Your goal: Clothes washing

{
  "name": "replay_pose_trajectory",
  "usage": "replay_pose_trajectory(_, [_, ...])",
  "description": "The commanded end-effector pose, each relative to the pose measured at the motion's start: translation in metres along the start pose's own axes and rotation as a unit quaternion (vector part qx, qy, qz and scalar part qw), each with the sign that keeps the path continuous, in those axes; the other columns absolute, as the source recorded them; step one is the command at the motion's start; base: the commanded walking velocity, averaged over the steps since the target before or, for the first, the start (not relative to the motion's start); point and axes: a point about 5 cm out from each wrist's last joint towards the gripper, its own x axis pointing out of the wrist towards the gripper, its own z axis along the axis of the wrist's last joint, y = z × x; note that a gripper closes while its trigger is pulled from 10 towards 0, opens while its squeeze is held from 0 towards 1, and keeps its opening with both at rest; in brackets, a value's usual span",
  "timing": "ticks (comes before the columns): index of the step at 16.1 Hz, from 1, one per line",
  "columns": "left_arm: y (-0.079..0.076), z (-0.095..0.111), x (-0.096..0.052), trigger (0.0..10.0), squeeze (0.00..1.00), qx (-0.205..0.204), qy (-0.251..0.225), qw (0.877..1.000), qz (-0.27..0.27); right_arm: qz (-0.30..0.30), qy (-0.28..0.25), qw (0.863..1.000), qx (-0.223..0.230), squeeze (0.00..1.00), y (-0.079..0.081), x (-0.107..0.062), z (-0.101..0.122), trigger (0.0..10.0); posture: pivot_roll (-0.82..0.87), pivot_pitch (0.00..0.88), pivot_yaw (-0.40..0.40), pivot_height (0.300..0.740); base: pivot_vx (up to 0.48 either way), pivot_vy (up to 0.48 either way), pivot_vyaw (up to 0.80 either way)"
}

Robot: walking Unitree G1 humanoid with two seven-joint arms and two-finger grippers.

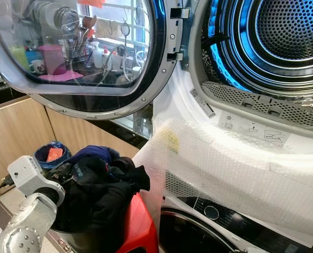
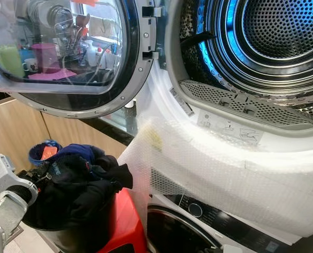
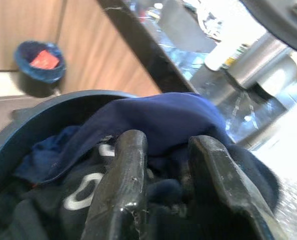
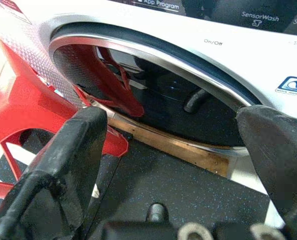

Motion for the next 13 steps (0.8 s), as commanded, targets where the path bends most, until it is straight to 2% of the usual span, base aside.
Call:
replay_pose_trajectory(1, [-0.015,0.000,-0.003,10.0,0.00,0.031,0.002,0.998,-0.050,-0.001,-0.009,1.000,-0.001,0.00,0.000,0.002,0.006,10.0,0.11,0.000,-0.042,0.740,0.000,0.000,0.00])
replay_pose_trajectory(3, [-0.020,-0.001,-0.006,10.0,0.00,0.039,0.000,0.997,-0.071,-0.001,-0.009,1.000,0.000,0.00,0.000,0.002,0.005,10.0,0.11,0.000,-0.043,0.740,0.000,0.000,0.00])
replay_pose_trajectory(4, [-0.030,-0.003,-0.011,10.0,1.00,0.079,-0.013,0.991,-0.111,-0.003,-0.008,1.000,0.000,0.00,-0.001,0.001,0.004,10.0,0.11,0.000,-0.042,0.740,0.000,0.000,0.00])
replay_pose_trajectory(13, [-0.035,-0.002,-0.016,10.0,1.00,0.124,-0.029,0.982,-0.137,-0.005,-0.008,1.000,0.001,0.00,-0.001,0.001,0.004,10.0,0.11,0.000,-0.043,0.740,0.000,0.000,0.00])
